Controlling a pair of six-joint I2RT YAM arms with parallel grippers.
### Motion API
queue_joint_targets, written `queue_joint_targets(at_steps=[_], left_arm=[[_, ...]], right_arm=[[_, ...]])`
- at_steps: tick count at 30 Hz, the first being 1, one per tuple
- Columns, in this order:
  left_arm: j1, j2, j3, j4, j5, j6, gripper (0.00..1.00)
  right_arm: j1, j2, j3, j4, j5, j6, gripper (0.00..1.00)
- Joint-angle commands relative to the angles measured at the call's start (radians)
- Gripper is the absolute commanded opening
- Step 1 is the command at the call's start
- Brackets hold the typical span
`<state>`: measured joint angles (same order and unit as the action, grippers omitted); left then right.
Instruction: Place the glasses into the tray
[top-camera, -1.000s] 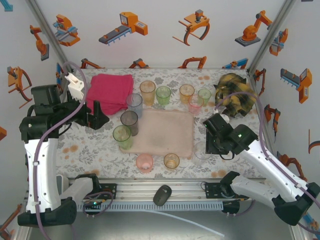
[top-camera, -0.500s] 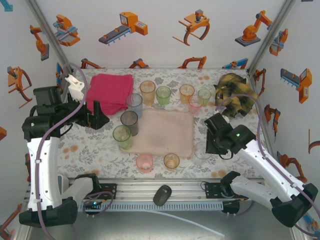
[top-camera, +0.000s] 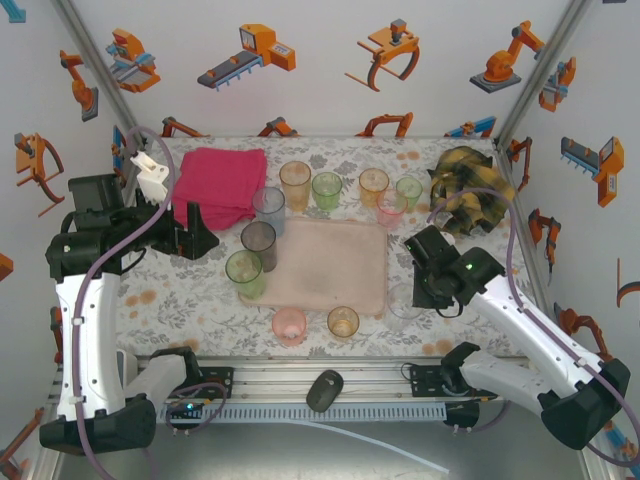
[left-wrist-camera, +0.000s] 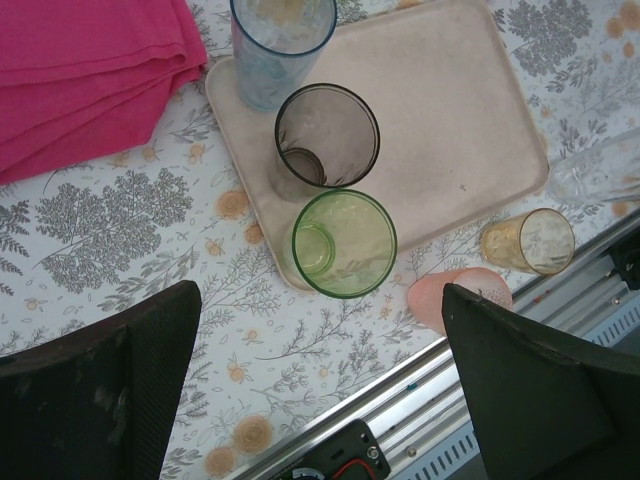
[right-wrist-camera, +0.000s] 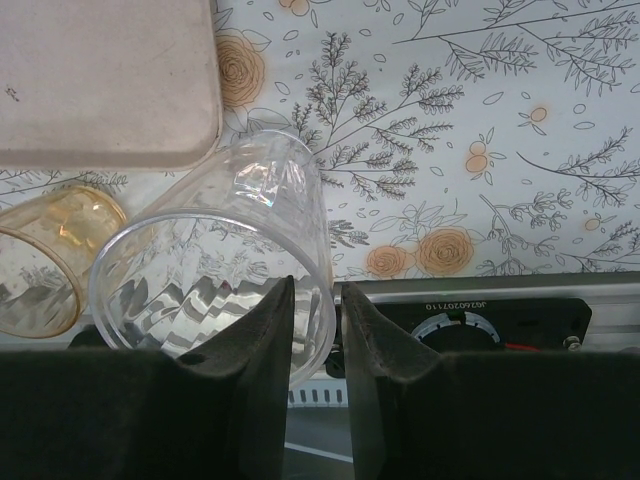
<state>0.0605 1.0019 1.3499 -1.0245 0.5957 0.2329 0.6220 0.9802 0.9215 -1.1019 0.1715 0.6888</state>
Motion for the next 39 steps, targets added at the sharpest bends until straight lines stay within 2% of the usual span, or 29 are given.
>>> queue_joint_targets(at_steps=[1, 23, 39], left_arm=[[0.004, -0.012, -0.001, 0.007, 0.021, -0.005, 0.99], [0.005, -0.02, -0.007, 0.014, 0.03, -0.011, 0.99], [0.003, -0.017, -0.011, 0.02, 0.037, -0.017, 0.99]], right_arm=[[-0.007, 0.004, -0.018, -0.004, 0.008, 0.016, 0.27], [-0.007, 0.016, -0.02, -0.013, 0.052, 0.037, 0.2], [-0.007, 0.033, -0.014, 0.007, 0.044, 0.028, 0.09]])
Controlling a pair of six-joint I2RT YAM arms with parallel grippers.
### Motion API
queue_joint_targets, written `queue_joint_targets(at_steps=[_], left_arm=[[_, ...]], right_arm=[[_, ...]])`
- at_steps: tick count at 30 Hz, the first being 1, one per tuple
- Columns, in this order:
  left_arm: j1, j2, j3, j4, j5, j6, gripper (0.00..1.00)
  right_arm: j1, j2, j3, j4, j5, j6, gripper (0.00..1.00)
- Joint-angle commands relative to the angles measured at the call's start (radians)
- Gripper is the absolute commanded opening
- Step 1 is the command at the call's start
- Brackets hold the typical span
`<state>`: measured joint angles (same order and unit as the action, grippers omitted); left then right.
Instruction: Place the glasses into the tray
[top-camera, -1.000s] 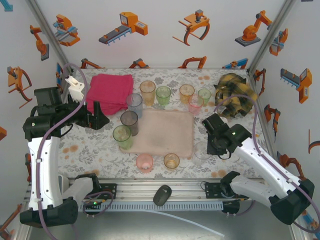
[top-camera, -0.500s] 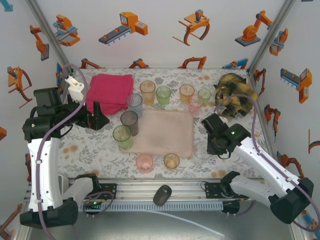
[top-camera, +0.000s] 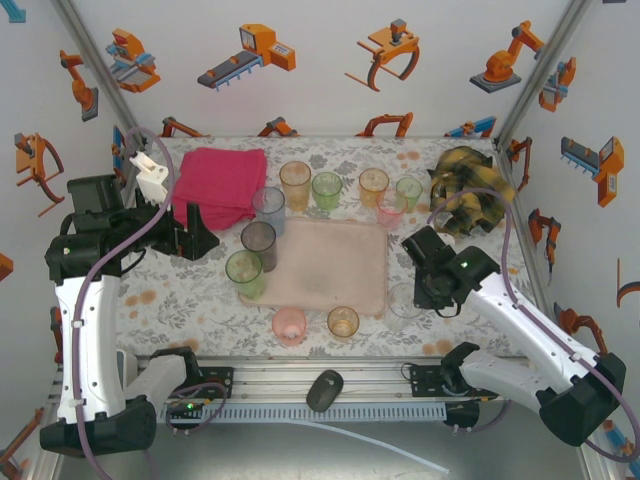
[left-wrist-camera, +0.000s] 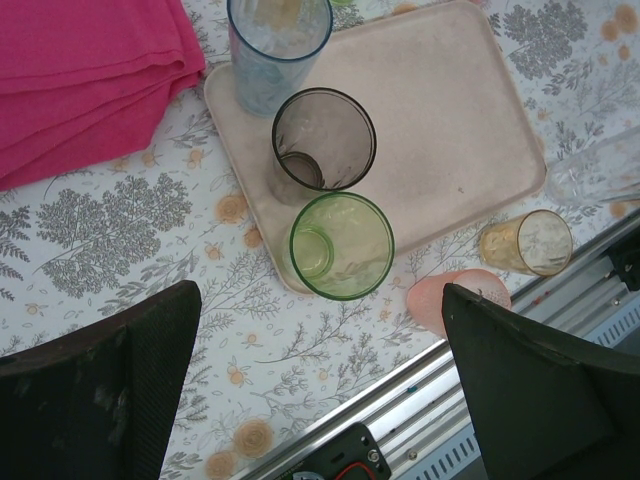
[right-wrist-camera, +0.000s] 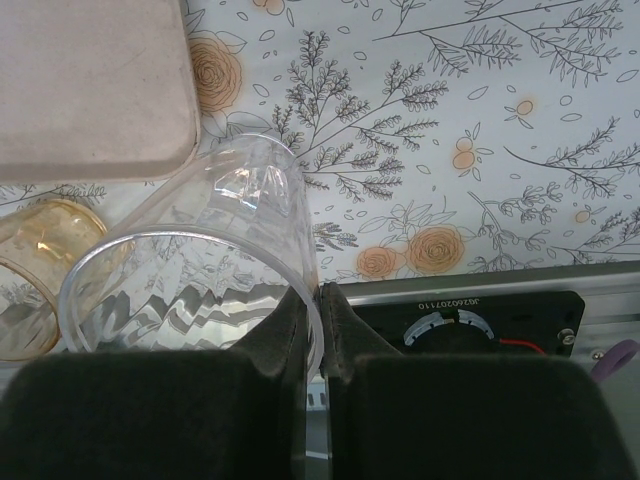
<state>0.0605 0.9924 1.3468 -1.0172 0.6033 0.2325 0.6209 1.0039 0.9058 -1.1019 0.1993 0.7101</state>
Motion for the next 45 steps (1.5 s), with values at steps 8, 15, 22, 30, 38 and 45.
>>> queue_joint_targets(at_steps=[8, 15, 22, 30, 38, 45], left_arm=[[0.004, -0.012, -0.005, 0.014, 0.03, -0.021, 0.99], [0.004, -0.016, -0.011, 0.013, 0.029, -0.018, 0.99], [0.004, -0.017, -0.012, 0.013, 0.029, -0.019, 0.99], [0.005, -0.015, -0.011, 0.015, 0.029, -0.019, 0.99], [0.005, -0.021, -0.021, 0.019, 0.027, -0.02, 1.0], [0.004, -0.025, -0.031, 0.03, 0.027, -0.022, 1.0]], right_arm=[[-0.006, -0.01, 0.016, 0.002, 0.015, -0.008, 0.01], [-0.006, -0.036, 0.043, 0.0, 0.014, -0.011, 0.0], [-0.006, -0.045, 0.061, -0.007, 0.018, -0.012, 0.0], [-0.007, -0.045, 0.113, -0.054, 0.04, -0.03, 0.0], [-0.007, -0.016, 0.213, -0.09, 0.066, -0.066, 0.0], [-0.007, 0.062, 0.329, -0.09, 0.084, -0.116, 0.0]])
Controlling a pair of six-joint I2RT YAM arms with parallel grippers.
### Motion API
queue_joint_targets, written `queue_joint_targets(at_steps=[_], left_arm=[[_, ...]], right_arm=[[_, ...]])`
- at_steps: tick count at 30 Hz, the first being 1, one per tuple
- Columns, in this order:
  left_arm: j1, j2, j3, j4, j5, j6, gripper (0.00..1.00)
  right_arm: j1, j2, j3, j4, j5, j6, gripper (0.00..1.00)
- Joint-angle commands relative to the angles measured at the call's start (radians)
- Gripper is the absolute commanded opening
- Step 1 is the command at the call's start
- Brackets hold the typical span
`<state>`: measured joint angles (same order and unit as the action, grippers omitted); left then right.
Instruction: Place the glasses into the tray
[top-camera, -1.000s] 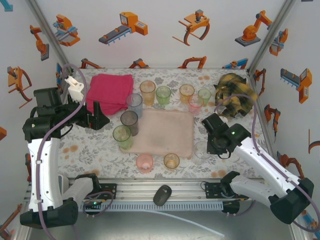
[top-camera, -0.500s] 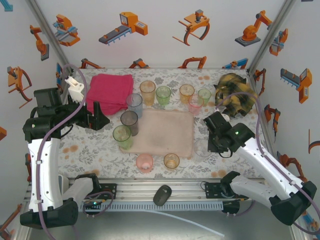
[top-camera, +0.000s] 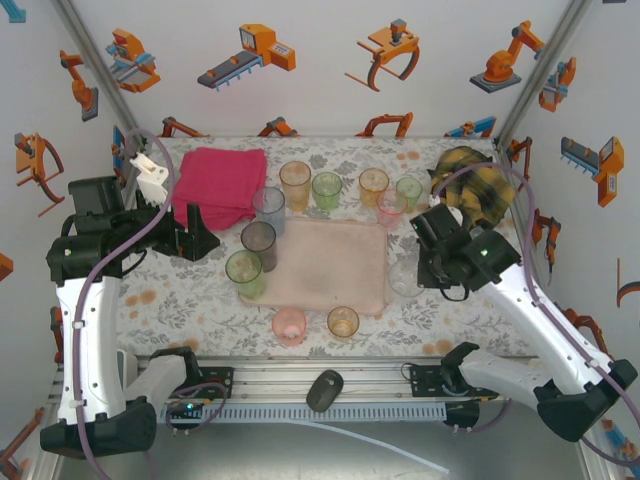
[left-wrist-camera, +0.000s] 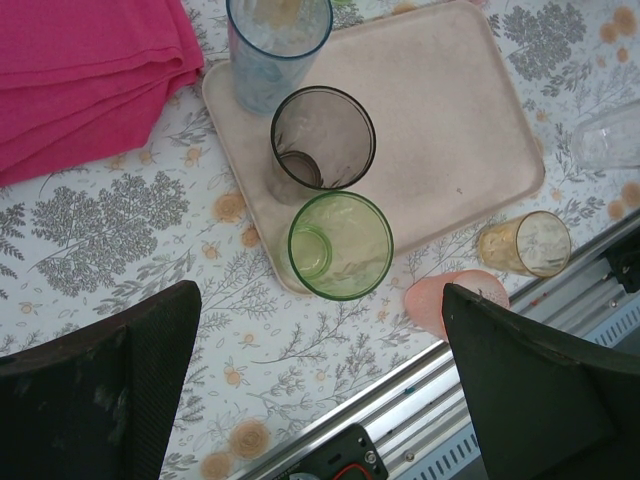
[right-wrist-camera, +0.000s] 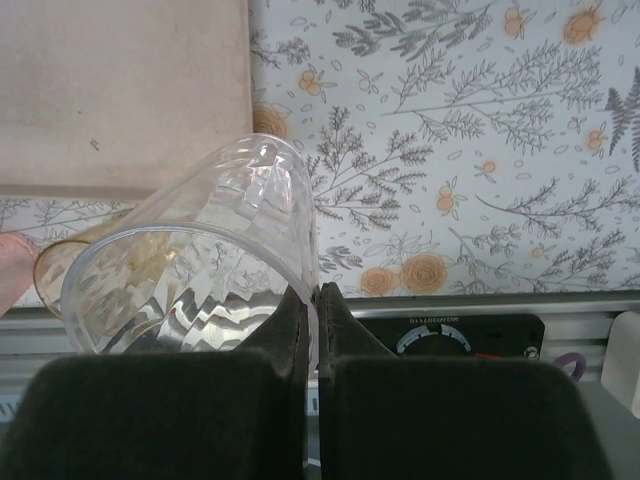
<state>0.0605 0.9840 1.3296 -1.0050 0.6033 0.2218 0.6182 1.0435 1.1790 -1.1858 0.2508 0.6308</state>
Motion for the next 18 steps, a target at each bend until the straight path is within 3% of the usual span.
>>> queue_joint_targets(at_steps=[1, 18], left_arm=[[0.005, -0.017, -0.016, 0.02, 0.028, -0.012, 1.0], [0.006, -0.017, -0.022, 0.032, 0.047, -0.027, 1.0]], right_arm=[[-0.004, 0.038, 0.072, -0.003, 0.035, -0.044, 0.0], [0.008, 0.365, 0.338, 0.15, -0.096, -0.142, 0.0]])
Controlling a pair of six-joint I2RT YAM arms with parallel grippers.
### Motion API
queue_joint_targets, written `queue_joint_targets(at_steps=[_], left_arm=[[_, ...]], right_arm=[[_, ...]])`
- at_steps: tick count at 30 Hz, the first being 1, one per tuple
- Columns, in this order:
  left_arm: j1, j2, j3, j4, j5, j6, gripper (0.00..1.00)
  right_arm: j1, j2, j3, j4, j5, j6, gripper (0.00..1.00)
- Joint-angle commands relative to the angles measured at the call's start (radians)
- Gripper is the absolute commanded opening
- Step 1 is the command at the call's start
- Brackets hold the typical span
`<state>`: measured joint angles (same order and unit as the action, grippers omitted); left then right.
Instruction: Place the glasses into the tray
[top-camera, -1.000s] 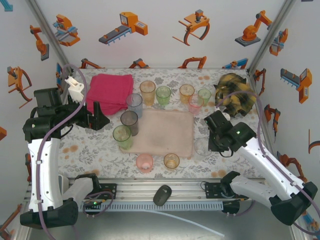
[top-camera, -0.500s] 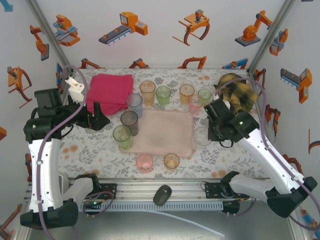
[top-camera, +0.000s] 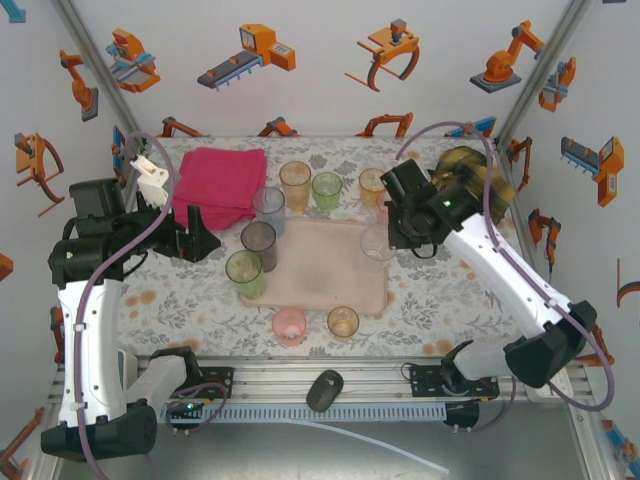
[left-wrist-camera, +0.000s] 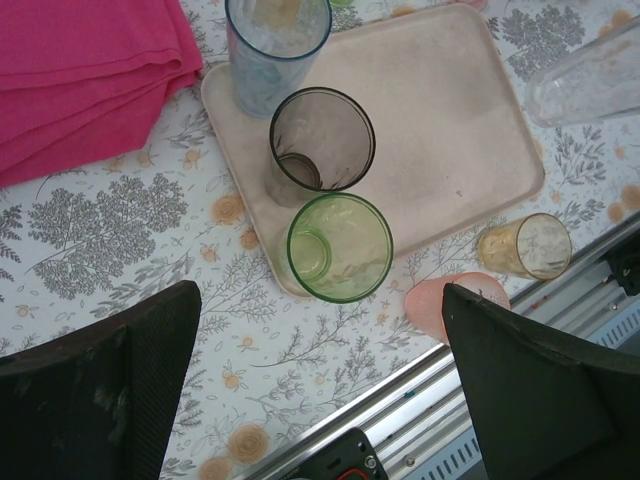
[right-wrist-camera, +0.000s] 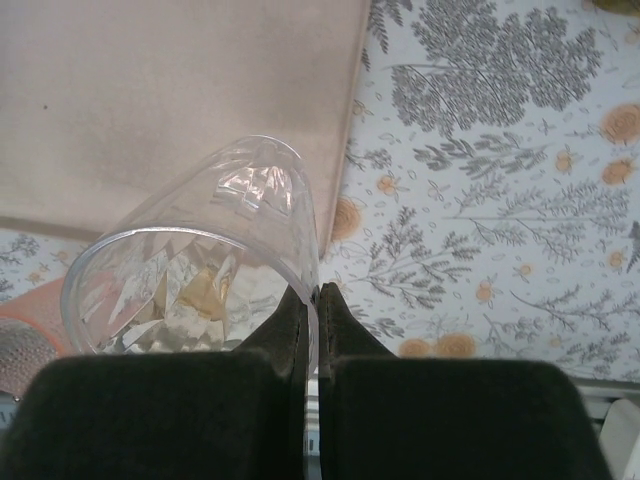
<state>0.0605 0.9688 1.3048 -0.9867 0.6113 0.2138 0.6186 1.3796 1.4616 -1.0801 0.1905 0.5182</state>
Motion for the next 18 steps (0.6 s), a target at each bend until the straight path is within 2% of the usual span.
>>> queue_joint_targets(at_steps=[1, 10, 18], left_arm=[[0.007, -0.001, 0.006, 0.013, 0.043, -0.021, 1.0], [0.014, -0.002, -0.016, 0.025, 0.043, -0.026, 1.0], [0.017, 0.0, -0.02, 0.028, 0.04, -0.026, 1.0]], right_arm=[[0.016, 0.05, 0.076, 0.044, -0.038, -0.035, 0.0], [0.131, 0.219, 0.177, 0.086, -0.088, -0.031, 0.0], [0.256, 0.303, 0.23, 0.11, -0.062, -0.038, 0.0]])
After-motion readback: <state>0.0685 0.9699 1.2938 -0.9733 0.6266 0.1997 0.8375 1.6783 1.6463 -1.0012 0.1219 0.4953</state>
